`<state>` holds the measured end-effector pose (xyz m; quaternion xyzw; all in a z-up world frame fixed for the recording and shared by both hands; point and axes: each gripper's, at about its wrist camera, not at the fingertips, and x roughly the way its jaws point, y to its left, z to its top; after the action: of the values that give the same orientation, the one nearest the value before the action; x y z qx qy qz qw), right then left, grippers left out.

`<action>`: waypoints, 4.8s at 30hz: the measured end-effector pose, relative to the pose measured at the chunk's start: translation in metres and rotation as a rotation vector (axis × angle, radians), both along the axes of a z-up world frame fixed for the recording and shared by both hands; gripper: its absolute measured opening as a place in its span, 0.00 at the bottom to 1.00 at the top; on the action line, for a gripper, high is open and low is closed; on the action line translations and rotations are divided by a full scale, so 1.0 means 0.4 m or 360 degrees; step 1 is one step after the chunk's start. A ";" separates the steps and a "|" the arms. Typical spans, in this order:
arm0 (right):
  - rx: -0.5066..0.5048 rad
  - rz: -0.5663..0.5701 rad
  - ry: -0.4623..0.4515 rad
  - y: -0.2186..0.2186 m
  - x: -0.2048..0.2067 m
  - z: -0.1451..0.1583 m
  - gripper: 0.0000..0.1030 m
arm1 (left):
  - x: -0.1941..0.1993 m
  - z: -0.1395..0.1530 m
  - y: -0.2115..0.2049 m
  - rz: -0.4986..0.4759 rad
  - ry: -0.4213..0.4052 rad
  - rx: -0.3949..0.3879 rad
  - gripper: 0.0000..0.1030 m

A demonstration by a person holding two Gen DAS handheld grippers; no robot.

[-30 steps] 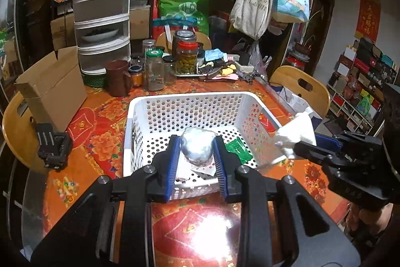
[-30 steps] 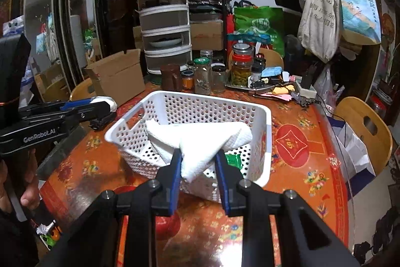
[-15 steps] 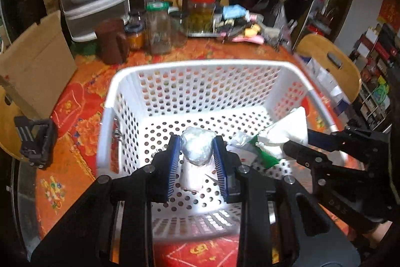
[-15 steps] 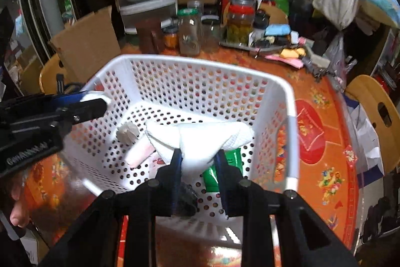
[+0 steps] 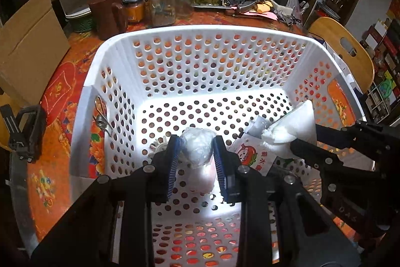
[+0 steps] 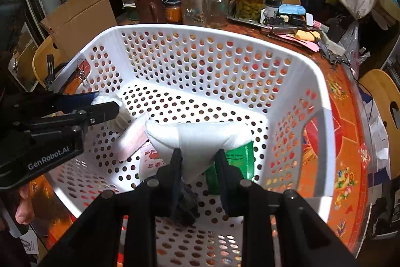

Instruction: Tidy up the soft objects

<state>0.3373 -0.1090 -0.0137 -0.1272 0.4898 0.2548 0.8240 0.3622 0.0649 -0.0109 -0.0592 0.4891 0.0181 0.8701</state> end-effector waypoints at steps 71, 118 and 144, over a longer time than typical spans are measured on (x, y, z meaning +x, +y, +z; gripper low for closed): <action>0.0431 -0.0381 -0.0752 -0.382 -0.832 0.242 0.95 | -1.032 0.255 -0.126 0.0079 -0.0813 0.0112 1.00; 0.0401 -0.0343 -0.0641 -0.366 -0.808 0.187 0.95 | -0.973 0.200 -0.133 0.0074 -0.0750 0.0120 1.00; 0.0398 -0.0336 -0.0630 -0.361 -0.810 0.189 0.95 | -0.971 0.188 -0.134 0.0070 -0.0736 0.0119 1.00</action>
<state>0.0132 -0.2536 0.0620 -0.0201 0.2941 0.1961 0.9352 -0.0264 0.0114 0.0644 -0.0402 0.2743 0.0410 0.9599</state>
